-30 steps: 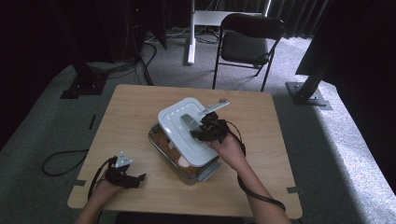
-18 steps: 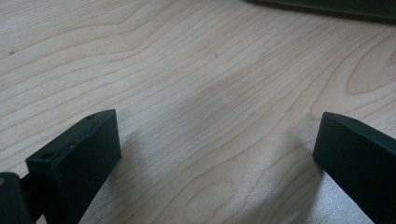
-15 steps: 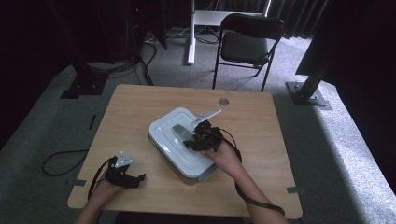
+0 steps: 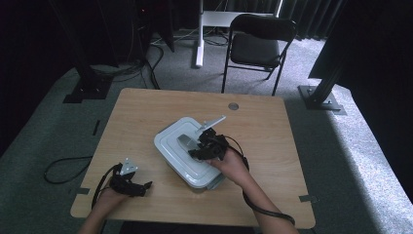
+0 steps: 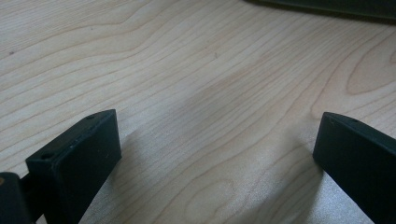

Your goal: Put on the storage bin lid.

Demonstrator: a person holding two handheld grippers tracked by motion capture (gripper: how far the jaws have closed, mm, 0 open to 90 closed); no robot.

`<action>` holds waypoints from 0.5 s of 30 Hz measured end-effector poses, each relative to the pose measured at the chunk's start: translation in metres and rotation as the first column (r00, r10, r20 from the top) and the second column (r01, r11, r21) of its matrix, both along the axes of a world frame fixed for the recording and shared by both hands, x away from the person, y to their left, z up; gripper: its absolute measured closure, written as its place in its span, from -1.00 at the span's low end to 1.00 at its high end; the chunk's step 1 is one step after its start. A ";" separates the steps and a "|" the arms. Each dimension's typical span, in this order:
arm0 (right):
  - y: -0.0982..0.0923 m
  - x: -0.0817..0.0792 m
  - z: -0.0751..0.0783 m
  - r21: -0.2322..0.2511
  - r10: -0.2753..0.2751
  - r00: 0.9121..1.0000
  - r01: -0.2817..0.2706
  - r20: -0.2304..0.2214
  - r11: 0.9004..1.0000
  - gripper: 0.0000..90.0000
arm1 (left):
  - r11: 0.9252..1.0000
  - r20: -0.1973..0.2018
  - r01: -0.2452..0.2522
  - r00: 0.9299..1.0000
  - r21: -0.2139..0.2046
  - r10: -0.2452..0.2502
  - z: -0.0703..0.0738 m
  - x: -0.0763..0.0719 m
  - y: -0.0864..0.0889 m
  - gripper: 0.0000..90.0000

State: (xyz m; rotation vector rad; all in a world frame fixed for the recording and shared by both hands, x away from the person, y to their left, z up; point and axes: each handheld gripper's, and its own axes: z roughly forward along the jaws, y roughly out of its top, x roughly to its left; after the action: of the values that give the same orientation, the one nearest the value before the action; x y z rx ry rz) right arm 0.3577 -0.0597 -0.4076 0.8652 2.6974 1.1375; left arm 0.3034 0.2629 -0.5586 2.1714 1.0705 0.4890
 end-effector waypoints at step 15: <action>-0.004 0.003 -0.007 0.050 0.011 1.000 -0.010 -0.025 0.999 0.48 | 1.000 0.000 -0.001 1.000 0.000 0.001 0.000 0.000 0.000 -0.97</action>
State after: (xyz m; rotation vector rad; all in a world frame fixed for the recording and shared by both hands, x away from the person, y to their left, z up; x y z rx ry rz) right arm 0.3605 -0.0634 -0.4145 0.8791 2.7082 1.2085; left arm 0.3036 0.2628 -0.5586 2.1708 1.0715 0.4898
